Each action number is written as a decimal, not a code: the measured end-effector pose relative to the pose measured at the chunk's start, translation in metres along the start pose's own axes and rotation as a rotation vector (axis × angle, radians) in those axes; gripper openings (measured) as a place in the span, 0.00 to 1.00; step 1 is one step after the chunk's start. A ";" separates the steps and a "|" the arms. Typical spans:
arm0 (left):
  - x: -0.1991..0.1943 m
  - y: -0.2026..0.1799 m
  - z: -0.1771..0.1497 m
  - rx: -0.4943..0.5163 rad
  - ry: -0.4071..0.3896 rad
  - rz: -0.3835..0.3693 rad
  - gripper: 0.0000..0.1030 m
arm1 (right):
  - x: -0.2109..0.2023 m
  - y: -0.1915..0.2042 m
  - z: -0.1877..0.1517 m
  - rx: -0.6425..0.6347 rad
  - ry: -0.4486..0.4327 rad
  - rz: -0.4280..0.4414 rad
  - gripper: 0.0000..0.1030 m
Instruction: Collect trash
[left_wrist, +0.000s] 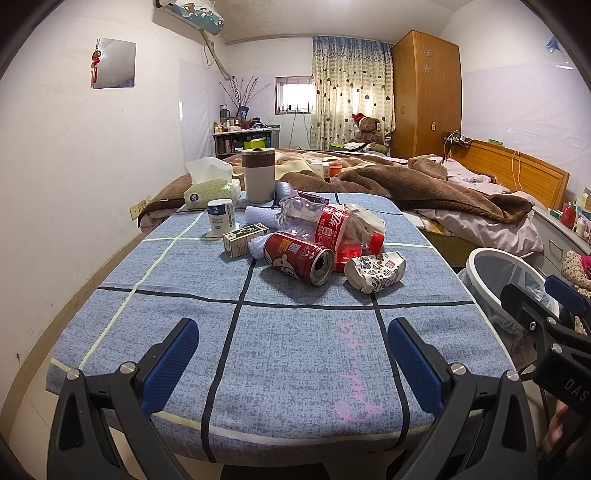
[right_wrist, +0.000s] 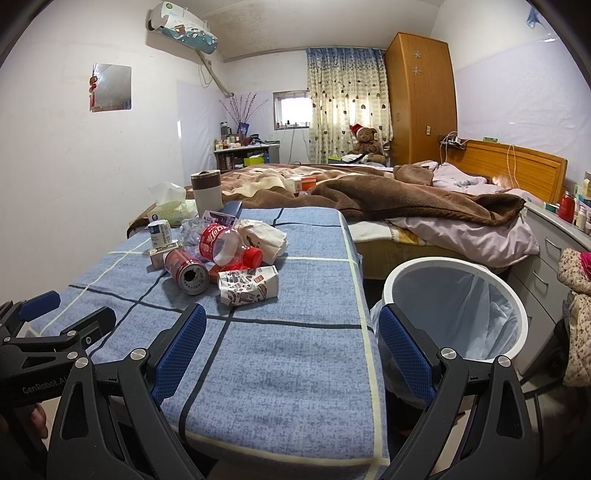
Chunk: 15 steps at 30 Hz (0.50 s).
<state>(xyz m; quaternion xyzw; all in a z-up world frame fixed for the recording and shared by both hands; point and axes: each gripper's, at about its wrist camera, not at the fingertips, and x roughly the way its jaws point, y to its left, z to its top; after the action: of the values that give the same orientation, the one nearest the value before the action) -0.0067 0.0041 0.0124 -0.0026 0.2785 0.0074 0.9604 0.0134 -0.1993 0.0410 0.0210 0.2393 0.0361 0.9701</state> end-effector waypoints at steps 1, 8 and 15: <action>0.000 0.001 0.001 0.000 0.000 0.000 1.00 | 0.000 0.000 0.000 -0.001 0.001 0.000 0.94; -0.001 0.000 -0.001 0.000 0.000 0.002 1.00 | 0.000 -0.001 0.000 -0.002 0.001 -0.002 0.94; 0.000 0.001 0.000 -0.002 0.003 0.003 1.00 | 0.000 -0.001 0.000 -0.003 0.001 -0.003 0.94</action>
<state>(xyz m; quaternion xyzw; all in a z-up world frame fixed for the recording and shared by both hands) -0.0067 0.0050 0.0121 -0.0032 0.2801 0.0091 0.9599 0.0139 -0.2006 0.0409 0.0194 0.2398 0.0348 0.9700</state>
